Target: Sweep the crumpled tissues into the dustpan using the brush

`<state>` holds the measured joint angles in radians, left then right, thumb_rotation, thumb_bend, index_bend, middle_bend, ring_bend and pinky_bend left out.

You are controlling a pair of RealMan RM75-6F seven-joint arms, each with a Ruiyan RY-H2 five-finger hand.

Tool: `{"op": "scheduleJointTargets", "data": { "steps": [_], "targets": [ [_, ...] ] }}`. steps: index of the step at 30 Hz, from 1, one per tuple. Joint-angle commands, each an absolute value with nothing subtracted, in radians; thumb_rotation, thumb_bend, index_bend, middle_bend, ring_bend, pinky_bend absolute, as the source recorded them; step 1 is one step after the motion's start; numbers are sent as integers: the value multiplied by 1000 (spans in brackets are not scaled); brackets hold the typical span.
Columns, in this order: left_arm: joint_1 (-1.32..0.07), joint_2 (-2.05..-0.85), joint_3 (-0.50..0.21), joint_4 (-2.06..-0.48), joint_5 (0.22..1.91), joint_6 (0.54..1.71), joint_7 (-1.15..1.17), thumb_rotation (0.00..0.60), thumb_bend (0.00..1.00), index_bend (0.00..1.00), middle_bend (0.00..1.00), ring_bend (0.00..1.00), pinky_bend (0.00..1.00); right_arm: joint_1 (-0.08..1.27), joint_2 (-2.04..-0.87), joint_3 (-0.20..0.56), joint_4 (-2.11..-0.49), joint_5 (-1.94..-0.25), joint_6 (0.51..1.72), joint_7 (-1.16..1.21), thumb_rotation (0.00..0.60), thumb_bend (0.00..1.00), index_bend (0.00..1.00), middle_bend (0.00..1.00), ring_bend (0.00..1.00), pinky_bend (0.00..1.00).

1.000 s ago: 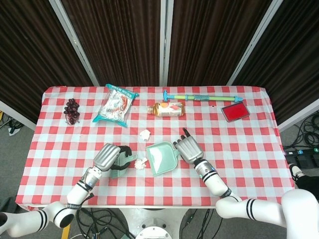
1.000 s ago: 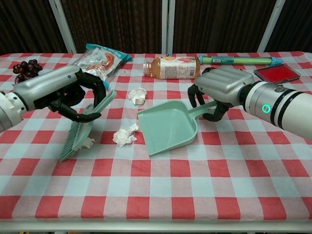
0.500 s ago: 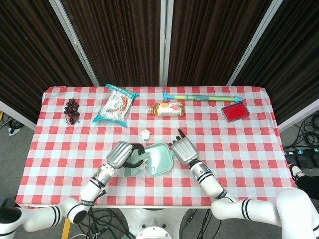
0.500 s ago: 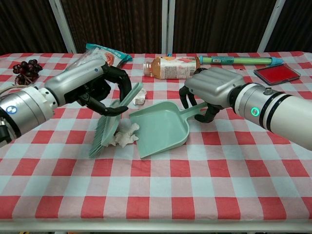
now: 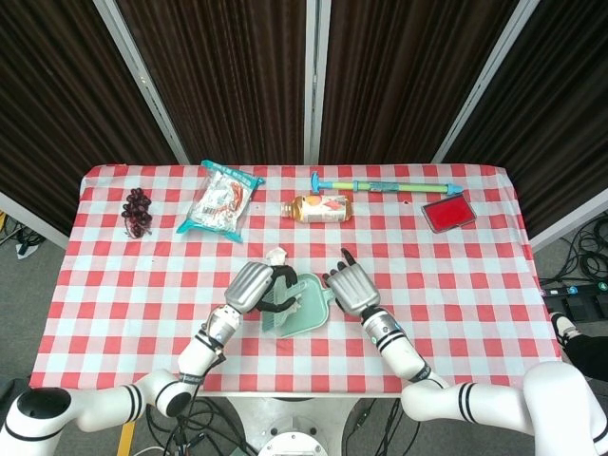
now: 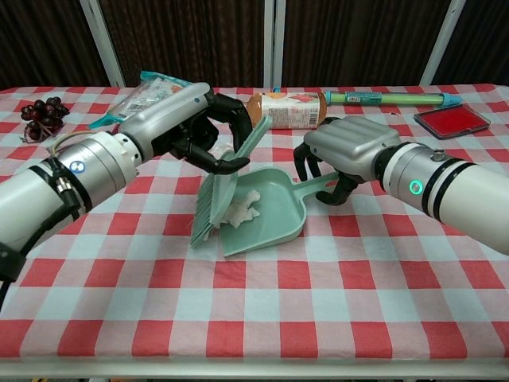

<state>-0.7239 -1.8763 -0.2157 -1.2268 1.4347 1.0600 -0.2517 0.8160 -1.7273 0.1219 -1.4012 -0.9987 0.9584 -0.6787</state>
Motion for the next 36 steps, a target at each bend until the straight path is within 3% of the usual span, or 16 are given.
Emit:
{"op": "scheduleJointTargets", "data": {
  "steps": [1,17,36],
  "targets": [
    [-739,-1890,-239,-1236,1411,1047,-286,600,470,534,585,833,967,808,-1732,133,-1392,-1000,960,-644,600,360,615,564,289,76],
    [-714,-1753,-287,-1330,1369,1057,-423,600,470,534,585,823,967,772,-1674,165,-1369,-1006,963,-517,600,359,616,565,289,76],
    [-828,-1828,-315,-993,1316,925,-486,600,471,534,585,781,964,801,-1681,180,-1308,-930,947,-605,600,360,617,564,289,76]
  ]
}}
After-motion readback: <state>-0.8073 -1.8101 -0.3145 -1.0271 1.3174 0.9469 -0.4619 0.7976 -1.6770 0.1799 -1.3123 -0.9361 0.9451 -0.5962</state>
